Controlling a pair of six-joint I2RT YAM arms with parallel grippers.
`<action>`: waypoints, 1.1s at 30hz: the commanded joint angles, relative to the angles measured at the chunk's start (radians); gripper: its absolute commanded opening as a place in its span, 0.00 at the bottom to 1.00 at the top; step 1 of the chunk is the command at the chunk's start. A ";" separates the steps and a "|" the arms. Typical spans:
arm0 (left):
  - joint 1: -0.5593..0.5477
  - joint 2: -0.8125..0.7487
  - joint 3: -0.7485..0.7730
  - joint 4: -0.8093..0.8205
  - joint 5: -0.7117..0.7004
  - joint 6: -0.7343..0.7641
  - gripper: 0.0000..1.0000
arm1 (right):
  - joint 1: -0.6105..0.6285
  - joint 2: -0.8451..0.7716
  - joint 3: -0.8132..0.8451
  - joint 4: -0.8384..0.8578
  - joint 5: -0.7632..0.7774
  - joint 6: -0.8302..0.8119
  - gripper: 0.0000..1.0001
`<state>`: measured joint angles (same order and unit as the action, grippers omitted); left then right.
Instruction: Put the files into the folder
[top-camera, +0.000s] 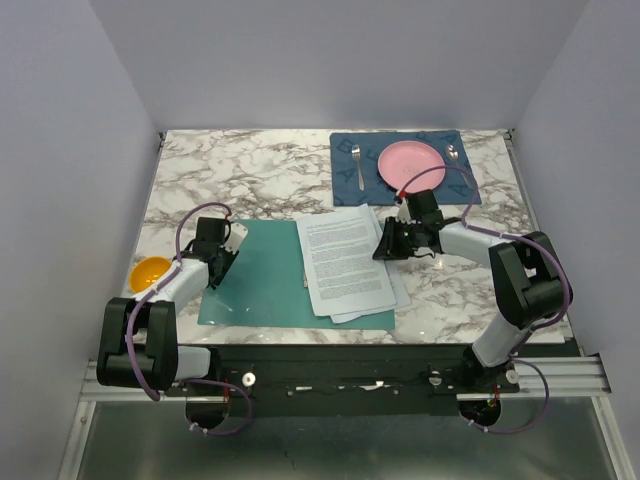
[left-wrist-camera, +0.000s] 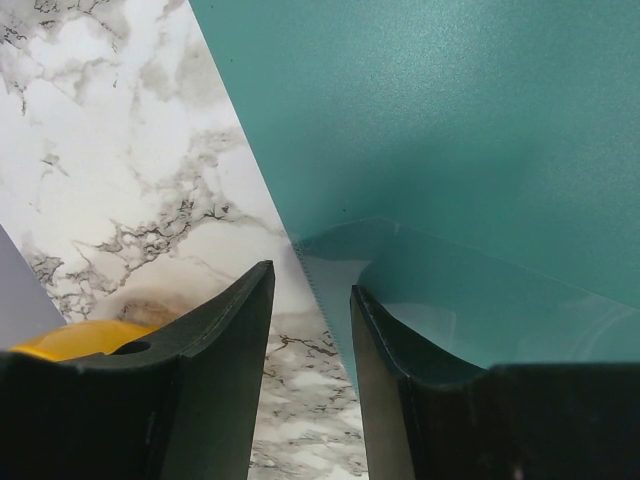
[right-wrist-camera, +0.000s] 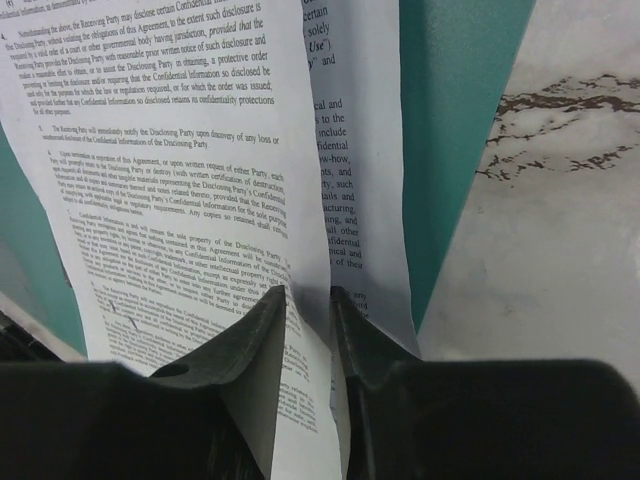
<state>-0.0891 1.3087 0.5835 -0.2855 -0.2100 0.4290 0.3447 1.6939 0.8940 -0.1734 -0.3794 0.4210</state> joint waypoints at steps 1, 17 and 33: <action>-0.006 -0.014 0.013 -0.038 0.024 -0.009 0.50 | -0.009 0.001 -0.015 0.044 -0.070 0.048 0.30; -0.012 0.026 0.012 -0.043 0.083 -0.035 0.49 | -0.007 -0.158 0.002 0.205 -0.305 0.170 0.01; -0.156 0.023 0.163 -0.173 0.109 -0.113 0.47 | 0.186 -0.171 0.151 0.117 -0.222 0.006 0.00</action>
<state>-0.2516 1.3758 0.6815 -0.3714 -0.1352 0.3538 0.4831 1.4971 0.9825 -0.0086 -0.6426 0.4950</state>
